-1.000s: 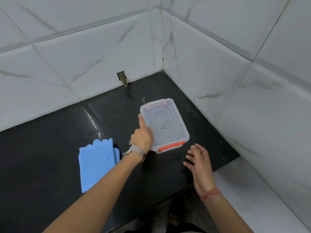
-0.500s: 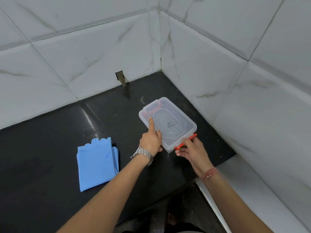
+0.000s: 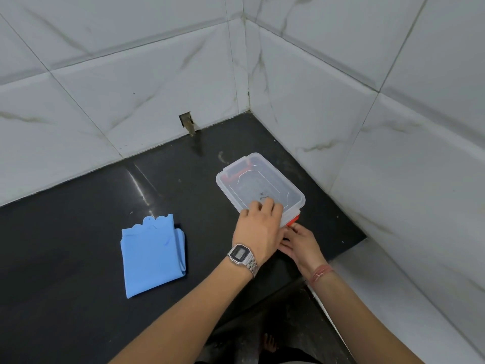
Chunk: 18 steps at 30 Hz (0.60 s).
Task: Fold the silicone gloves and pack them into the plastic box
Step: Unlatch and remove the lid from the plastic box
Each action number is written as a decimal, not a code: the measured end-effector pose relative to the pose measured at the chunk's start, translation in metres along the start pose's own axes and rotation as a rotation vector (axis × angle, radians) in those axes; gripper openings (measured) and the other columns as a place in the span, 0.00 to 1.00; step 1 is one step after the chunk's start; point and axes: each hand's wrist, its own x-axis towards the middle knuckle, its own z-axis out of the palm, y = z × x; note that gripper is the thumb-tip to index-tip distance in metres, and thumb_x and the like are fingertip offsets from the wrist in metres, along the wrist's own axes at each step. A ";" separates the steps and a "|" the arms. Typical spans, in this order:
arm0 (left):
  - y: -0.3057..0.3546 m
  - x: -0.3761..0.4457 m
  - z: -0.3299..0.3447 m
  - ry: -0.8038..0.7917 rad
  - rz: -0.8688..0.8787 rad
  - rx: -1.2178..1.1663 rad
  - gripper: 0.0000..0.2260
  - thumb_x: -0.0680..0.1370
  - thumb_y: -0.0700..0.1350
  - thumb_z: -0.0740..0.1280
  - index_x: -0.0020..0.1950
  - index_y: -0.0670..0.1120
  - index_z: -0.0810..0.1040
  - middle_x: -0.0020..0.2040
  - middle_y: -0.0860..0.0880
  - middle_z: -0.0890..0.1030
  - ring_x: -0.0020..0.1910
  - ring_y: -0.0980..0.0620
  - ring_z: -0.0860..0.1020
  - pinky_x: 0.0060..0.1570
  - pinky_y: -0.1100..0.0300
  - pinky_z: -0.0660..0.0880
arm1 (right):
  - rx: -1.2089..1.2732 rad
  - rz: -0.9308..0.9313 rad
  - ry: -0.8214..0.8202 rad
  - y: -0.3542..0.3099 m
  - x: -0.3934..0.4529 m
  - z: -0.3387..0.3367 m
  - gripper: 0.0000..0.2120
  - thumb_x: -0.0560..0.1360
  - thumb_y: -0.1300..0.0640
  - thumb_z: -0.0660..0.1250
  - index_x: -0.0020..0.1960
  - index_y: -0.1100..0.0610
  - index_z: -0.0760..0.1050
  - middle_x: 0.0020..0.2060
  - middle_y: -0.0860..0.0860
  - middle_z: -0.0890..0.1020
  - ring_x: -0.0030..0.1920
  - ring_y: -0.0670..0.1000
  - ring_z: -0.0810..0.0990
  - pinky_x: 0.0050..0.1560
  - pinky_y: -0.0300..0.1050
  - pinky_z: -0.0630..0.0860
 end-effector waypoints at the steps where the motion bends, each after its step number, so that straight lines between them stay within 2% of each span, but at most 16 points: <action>1: 0.002 0.001 0.000 0.004 0.000 0.029 0.15 0.78 0.54 0.61 0.59 0.46 0.70 0.60 0.46 0.73 0.53 0.44 0.74 0.48 0.51 0.75 | -0.018 -0.003 0.005 -0.001 0.001 0.000 0.10 0.81 0.62 0.61 0.56 0.57 0.80 0.47 0.55 0.87 0.48 0.53 0.86 0.41 0.41 0.82; 6: -0.003 0.006 -0.014 0.142 0.064 0.119 0.11 0.80 0.50 0.58 0.50 0.45 0.76 0.48 0.47 0.79 0.41 0.48 0.78 0.31 0.56 0.73 | -0.069 -0.007 0.051 0.000 0.003 0.004 0.08 0.81 0.59 0.62 0.57 0.56 0.78 0.45 0.56 0.87 0.46 0.53 0.87 0.41 0.41 0.82; 10: -0.007 0.008 -0.018 0.005 0.108 0.067 0.17 0.78 0.57 0.60 0.59 0.46 0.71 0.55 0.47 0.75 0.50 0.46 0.75 0.39 0.53 0.73 | -0.028 -0.024 0.027 0.001 0.001 0.004 0.09 0.81 0.60 0.62 0.57 0.56 0.79 0.49 0.56 0.86 0.49 0.53 0.86 0.42 0.42 0.82; 12: -0.002 0.005 -0.013 -0.035 0.080 0.116 0.18 0.78 0.56 0.62 0.61 0.45 0.68 0.58 0.45 0.73 0.52 0.45 0.74 0.43 0.52 0.74 | -0.021 -0.026 0.021 0.001 0.000 0.004 0.09 0.81 0.60 0.61 0.57 0.55 0.79 0.50 0.55 0.86 0.50 0.52 0.86 0.42 0.42 0.82; 15: 0.003 0.003 -0.009 -0.015 0.039 0.135 0.14 0.79 0.50 0.61 0.61 0.43 0.68 0.58 0.44 0.72 0.50 0.44 0.75 0.41 0.52 0.74 | -0.040 -0.019 0.036 0.002 0.001 0.004 0.10 0.81 0.61 0.61 0.59 0.55 0.78 0.51 0.56 0.85 0.50 0.52 0.86 0.42 0.42 0.82; 18: 0.001 0.003 -0.012 -0.017 0.075 0.168 0.14 0.80 0.49 0.60 0.60 0.42 0.69 0.57 0.44 0.71 0.48 0.44 0.75 0.36 0.53 0.74 | -0.048 -0.013 0.046 0.004 0.000 0.005 0.10 0.81 0.61 0.61 0.59 0.56 0.78 0.52 0.57 0.85 0.49 0.52 0.86 0.41 0.41 0.82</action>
